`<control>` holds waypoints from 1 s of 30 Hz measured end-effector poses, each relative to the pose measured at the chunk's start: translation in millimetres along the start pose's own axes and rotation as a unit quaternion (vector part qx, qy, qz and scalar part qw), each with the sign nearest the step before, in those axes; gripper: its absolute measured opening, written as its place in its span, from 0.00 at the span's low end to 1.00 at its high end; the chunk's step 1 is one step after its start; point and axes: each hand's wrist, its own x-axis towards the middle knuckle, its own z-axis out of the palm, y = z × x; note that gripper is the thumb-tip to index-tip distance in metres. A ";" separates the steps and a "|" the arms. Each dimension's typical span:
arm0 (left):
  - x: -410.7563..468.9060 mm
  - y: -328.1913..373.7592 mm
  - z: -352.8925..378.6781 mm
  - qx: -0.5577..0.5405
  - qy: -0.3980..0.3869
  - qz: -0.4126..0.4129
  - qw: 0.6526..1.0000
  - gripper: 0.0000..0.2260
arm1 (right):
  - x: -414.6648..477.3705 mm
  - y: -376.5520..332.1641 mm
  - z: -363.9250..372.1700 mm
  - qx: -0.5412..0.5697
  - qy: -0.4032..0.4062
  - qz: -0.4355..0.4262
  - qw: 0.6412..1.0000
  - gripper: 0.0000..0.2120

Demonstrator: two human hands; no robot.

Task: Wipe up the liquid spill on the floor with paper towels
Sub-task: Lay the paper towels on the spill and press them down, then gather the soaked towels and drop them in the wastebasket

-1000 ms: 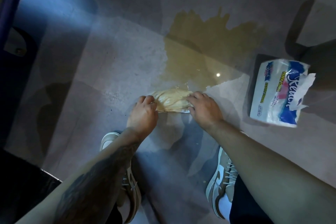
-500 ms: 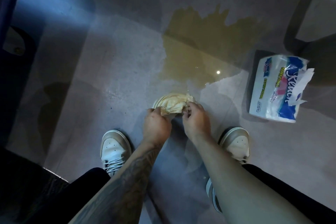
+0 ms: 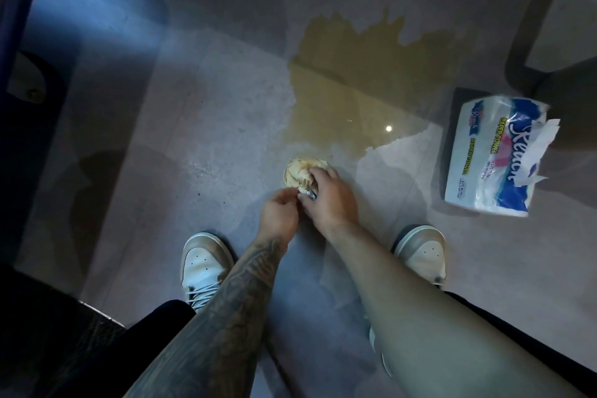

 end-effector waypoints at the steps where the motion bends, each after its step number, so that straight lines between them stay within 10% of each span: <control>1: 4.2 1.0 -2.2 0.052 0.030 0.043 0.997 0.13 | 6.3 -1.0 -2.8 -0.025 -0.007 -0.028 0.999 0.24; 5: 21.0 14.9 -11.6 0.255 0.087 0.218 0.938 0.14 | 28.0 -0.4 -17.4 -0.119 -0.014 -0.119 0.986 0.20; 9: 47.6 33.1 -13.3 0.508 0.025 0.423 0.750 0.25 | 47.8 0.2 -35.7 -0.175 0.012 -0.177 0.968 0.12; 15: 68.7 64.6 6.6 0.651 -0.018 0.436 0.621 0.20 | 75.1 4.6 -63.2 -0.187 -0.006 -0.197 0.962 0.15; 19: 61.4 77.5 19.7 0.677 -0.014 0.415 0.608 0.12 | 72.0 10.3 -74.3 -0.143 -0.030 -0.174 0.974 0.15; 24: 45.8 100.5 30.9 0.572 -0.019 0.422 0.704 0.10 | 60.9 8.9 -102.5 -0.070 0.030 -0.147 0.986 0.13; 30: 6.5 161.1 65.6 0.513 0.005 0.478 0.713 0.09 | 65.0 -6.7 -178.1 -0.040 0.117 -0.148 0.981 0.12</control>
